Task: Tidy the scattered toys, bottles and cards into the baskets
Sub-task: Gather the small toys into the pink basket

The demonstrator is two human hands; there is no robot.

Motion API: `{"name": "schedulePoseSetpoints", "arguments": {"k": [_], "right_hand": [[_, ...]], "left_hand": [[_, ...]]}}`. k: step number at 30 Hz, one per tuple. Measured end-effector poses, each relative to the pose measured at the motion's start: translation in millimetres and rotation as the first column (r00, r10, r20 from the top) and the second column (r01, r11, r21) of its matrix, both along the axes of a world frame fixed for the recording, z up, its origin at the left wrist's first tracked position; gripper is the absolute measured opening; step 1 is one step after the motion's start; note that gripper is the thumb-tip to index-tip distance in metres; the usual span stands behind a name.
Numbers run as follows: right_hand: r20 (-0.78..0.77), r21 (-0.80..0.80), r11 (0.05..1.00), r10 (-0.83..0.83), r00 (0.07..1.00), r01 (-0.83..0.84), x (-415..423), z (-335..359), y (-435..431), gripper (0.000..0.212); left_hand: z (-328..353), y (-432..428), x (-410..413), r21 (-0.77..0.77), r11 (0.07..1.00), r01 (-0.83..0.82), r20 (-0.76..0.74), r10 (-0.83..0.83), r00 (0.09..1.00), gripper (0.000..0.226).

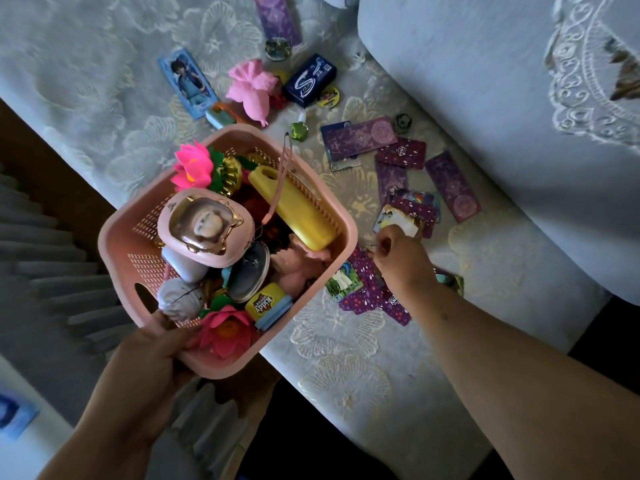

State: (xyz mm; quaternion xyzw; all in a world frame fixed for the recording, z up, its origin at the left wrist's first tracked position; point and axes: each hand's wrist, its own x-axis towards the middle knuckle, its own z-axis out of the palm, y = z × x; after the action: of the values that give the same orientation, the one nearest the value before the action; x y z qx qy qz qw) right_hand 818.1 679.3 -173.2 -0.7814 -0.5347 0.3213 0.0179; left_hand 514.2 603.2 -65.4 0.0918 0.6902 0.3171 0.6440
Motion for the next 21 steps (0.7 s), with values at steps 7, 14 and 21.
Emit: {"name": "schedulePoseSetpoints", "arguments": {"k": [7,14,21], "right_hand": [[-0.172,-0.108,0.919,-0.393,0.903,0.379,10.4,1.7,2.7,0.014],[-0.137,0.02,0.895,-0.439,0.888,0.446,14.3,12.6,2.9,0.017],[-0.051,0.011,0.963,-0.268,0.962,0.269,5.3,-1.5,3.6,0.018]], "left_hand": [[7.4,9.9,1.5,0.013,1.0,0.006,-0.011,-0.006,1.0,0.038],[6.6,17.0,-4.9,0.012,1.0,0.013,-0.021,-0.013,1.0,0.039],[-2.1,16.1,-19.2,-0.005,1.0,0.021,-0.055,-0.021,0.998,0.036]]}}
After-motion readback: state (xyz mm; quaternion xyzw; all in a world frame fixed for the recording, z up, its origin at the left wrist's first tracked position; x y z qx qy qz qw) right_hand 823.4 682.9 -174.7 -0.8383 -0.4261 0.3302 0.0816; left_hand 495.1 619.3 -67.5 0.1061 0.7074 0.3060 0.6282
